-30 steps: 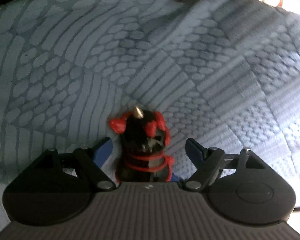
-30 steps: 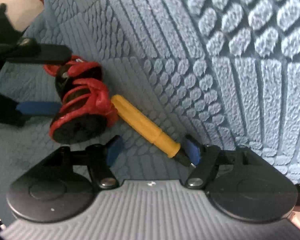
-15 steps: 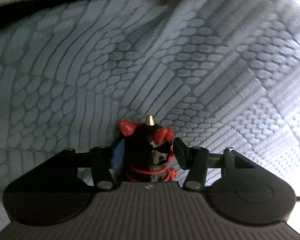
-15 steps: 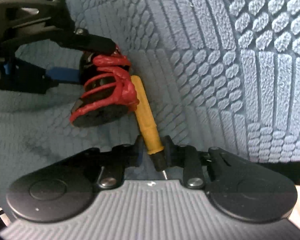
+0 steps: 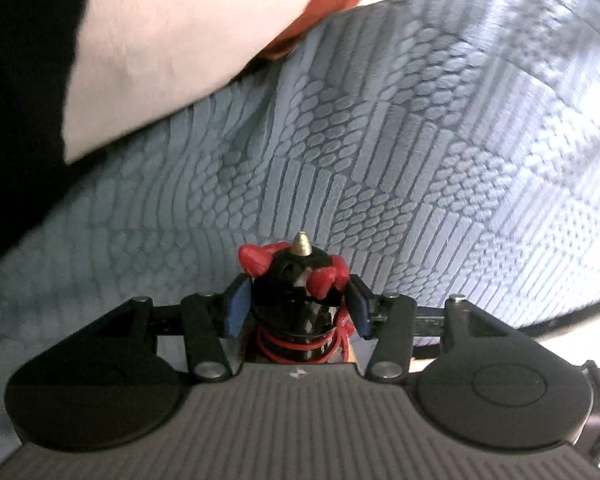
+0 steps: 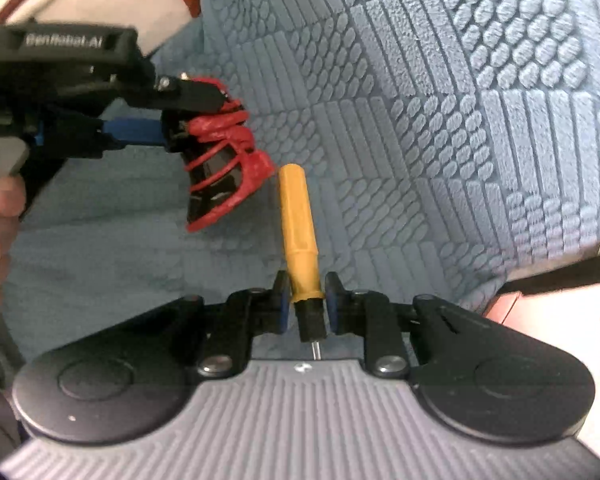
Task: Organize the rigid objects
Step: 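Raise red spring toy with left tool while right tool lifts yellow screwdriver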
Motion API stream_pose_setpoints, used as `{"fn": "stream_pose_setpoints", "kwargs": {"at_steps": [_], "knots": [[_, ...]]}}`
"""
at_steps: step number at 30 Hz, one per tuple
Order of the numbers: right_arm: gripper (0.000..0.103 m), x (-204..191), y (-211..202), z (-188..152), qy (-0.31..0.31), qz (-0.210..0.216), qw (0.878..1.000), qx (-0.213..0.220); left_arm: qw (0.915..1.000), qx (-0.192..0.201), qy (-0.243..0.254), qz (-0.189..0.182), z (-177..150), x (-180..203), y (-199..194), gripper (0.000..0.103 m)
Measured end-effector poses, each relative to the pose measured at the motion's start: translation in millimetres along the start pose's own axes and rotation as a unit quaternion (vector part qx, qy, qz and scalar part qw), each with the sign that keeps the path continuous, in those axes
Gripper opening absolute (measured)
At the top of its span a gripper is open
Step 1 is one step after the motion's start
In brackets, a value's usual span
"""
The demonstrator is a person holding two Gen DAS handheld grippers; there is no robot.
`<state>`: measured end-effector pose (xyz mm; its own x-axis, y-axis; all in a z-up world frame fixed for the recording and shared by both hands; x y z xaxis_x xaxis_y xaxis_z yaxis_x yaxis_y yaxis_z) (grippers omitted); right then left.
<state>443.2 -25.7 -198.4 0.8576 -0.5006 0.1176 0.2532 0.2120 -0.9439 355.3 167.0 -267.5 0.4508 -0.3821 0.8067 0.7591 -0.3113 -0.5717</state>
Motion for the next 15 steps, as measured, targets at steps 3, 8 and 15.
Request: {"fn": "stream_pose_setpoints", "kwargs": {"at_steps": [3,8,15], "knots": [[0.022,-3.9,-5.3,-24.7,0.003,-0.003,1.000,-0.003,0.9991,0.011,0.039,0.011,-5.0,1.4,-8.8,0.057],[0.022,-15.2,-0.2,-48.4,0.037,-0.002,0.999,0.007,0.9844,0.036,0.163,0.053,-29.2,8.4,-31.9,0.057],[0.022,-51.7,-0.3,-71.7,0.059,-0.020,0.998,0.013,0.9557,0.053,0.276,0.088,-55.7,19.2,-53.9,0.057]]}}
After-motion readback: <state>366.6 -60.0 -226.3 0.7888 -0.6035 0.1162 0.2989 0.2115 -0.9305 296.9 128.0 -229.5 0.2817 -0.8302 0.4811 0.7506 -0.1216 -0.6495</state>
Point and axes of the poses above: each gripper's, at about its wrist camera, not at the fingertips, and y roughly the way its jaws point, x to its right, z to its top, the point moved 4 cm from there along y, roughly the way its jaws point, and after that the axes turned 10 degrees about -y, right-handed, at the moved point
